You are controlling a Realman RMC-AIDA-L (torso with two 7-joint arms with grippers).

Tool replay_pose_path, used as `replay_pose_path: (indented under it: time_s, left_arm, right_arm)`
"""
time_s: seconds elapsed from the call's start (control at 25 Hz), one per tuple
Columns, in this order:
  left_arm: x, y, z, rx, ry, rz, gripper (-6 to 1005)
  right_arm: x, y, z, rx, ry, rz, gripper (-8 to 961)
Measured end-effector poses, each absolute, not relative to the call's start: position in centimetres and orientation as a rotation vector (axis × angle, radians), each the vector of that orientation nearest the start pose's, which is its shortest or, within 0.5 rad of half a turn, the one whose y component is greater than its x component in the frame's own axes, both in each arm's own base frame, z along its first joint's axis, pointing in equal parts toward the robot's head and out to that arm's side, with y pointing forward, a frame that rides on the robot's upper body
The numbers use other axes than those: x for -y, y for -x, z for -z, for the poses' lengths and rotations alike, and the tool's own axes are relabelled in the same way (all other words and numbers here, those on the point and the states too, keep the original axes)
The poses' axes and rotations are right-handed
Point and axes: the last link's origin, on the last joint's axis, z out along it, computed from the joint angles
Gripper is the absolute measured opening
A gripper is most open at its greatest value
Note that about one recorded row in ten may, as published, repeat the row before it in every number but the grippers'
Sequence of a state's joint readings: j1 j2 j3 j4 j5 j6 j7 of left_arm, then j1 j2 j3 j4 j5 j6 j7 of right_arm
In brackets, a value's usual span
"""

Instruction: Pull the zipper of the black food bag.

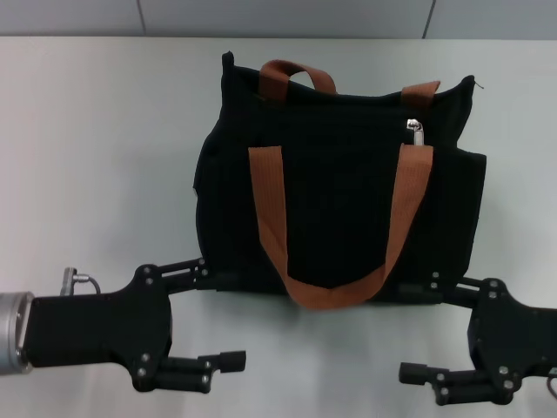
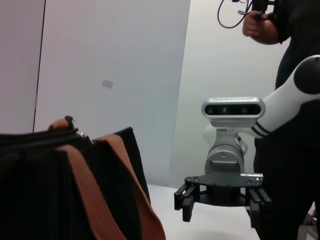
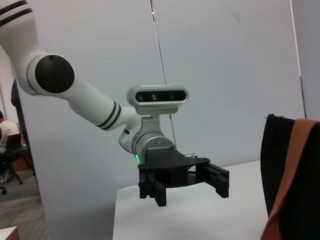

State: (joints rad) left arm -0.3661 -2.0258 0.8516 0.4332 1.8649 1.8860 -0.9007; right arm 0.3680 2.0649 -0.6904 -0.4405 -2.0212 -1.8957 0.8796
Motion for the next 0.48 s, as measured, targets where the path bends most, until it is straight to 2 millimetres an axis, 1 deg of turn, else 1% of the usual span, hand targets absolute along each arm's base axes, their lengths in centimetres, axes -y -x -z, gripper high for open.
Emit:
replay_pose_path:
  time_s: [0.16, 0.48]
  left_arm:
    - [-22.0, 28.8, 1.8, 0.211, 2.899, 1.039, 834]
    - [-21.7, 28.8, 2.3, 0.233, 2.928, 1.04, 834]
  right_arm:
    - [-22.0, -28.9, 3.5, -0.267, 2.881, -1.012, 816]
    - [-22.1, -28.8, 3.9, -0.27, 2.895, -0.996, 816]
